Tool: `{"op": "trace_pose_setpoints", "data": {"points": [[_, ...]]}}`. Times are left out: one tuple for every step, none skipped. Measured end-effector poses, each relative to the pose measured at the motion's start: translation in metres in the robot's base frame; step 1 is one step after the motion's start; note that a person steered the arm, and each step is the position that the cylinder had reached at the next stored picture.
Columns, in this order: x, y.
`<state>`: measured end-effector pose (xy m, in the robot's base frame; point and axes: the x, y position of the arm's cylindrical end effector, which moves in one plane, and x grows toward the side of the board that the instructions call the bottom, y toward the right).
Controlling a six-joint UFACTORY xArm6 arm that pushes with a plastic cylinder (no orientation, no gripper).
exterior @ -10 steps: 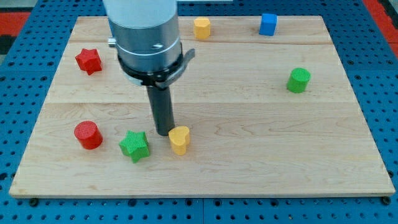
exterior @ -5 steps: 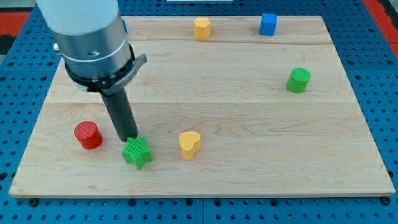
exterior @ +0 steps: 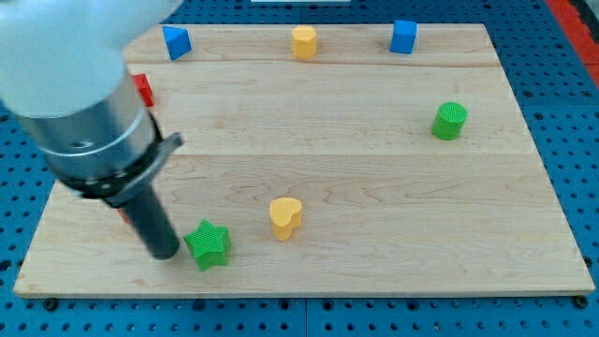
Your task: Slide the green star towards the bottom right of the board
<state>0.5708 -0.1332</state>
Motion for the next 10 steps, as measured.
{"op": "trace_pose_setpoints", "data": {"points": [[-0.004, 0.042], [0.005, 0.049], [0.011, 0.064], [0.011, 0.104], [0.008, 0.141], [-0.013, 0.167], [-0.013, 0.195], [-0.022, 0.232], [-0.029, 0.281], [-0.031, 0.267]]}}
